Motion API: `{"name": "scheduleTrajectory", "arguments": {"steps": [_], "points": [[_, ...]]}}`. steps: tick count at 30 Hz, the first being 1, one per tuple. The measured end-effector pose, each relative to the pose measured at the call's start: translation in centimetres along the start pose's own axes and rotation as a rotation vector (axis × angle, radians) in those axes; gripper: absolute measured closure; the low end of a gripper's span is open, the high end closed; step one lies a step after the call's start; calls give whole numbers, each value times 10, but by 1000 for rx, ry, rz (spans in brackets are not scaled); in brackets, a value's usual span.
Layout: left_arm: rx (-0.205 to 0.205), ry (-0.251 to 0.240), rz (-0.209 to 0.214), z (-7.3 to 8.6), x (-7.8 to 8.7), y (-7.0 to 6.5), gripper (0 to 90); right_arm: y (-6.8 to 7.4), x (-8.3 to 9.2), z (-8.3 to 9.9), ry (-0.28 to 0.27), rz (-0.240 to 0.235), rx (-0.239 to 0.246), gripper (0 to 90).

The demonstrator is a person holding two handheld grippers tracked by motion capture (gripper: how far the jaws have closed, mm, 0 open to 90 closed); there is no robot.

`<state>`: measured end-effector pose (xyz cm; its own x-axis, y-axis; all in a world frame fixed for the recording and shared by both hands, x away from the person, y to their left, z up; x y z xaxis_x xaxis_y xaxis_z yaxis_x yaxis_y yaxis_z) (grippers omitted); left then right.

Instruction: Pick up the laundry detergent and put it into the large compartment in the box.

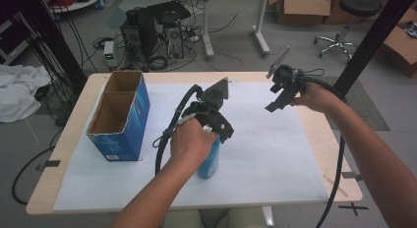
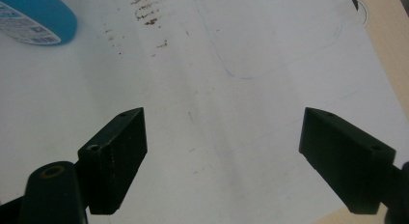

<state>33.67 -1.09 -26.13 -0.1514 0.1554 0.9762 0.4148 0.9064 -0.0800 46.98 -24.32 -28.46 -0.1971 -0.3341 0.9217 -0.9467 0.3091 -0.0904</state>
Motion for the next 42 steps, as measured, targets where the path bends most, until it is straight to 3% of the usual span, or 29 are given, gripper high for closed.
{"name": "scheduleTrajectory", "arguments": {"steps": [13,42], "points": [[38,10,7,3,-12,-1,196,-1,-4,2,-3,-6,0,168],[68,29,-3,8,-43,-2,195,1,-9,4,-15,-18,6,169]]}}
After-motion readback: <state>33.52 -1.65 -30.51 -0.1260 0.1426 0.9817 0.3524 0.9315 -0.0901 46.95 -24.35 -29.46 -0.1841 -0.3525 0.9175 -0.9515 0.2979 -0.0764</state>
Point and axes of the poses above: each handheld gripper's, and its own axes: x roughly backward along the jaws, z roughly out of its underside, y roughly to its left, the point moved 2 cm from there along -x, roughly forward along the jaws, and after that the axes turned 3 degrees about x, right-handed, at the moved point
